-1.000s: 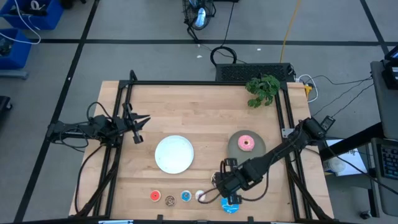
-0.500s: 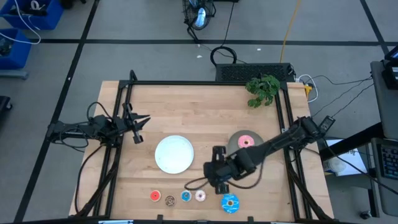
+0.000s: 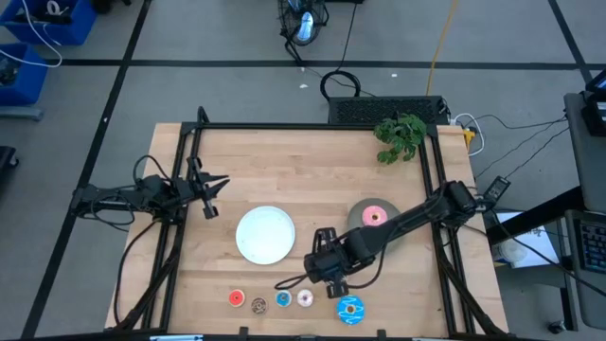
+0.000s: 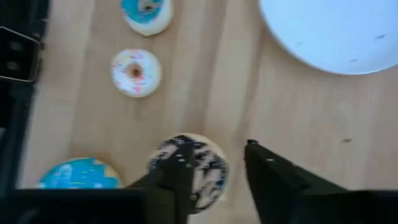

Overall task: Pick & Place donuts
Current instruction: Put the big black donut on the gray plate

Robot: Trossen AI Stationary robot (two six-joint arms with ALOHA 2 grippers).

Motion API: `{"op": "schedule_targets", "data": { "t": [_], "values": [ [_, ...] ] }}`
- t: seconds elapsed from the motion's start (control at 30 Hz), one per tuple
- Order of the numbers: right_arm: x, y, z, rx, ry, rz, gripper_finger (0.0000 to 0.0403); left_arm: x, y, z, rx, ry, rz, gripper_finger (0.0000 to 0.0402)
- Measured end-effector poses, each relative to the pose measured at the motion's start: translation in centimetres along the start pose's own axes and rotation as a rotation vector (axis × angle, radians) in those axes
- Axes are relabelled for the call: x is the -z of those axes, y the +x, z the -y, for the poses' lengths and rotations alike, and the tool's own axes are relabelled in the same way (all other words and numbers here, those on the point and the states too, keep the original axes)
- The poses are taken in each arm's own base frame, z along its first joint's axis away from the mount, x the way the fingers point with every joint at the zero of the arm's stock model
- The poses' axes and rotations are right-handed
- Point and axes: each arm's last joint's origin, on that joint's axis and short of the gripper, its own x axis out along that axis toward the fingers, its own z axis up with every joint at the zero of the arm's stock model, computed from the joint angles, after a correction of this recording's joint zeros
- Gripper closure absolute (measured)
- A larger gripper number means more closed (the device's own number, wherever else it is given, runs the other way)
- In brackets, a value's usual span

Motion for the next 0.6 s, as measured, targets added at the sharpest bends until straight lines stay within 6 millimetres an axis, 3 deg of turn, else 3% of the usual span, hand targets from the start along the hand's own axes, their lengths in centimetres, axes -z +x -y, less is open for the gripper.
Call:
{"op": "schedule_targets", "data": {
  "t": [0.23, 0.6],
  "values": [
    [0.7, 0.7, 0.3, 0.083, -0.009, -0.02, 0.0163, -0.1, 0.0, 0.0, -0.004, 0.003, 0.009, 0.0355],
    [2.7, 3.3, 0.2, 0.022, -0.016, -0.095, 0.0137, -0.1, 0.0, 0.0, -0.004, 0.036, 0.008, 0.0355]
  ]
}}
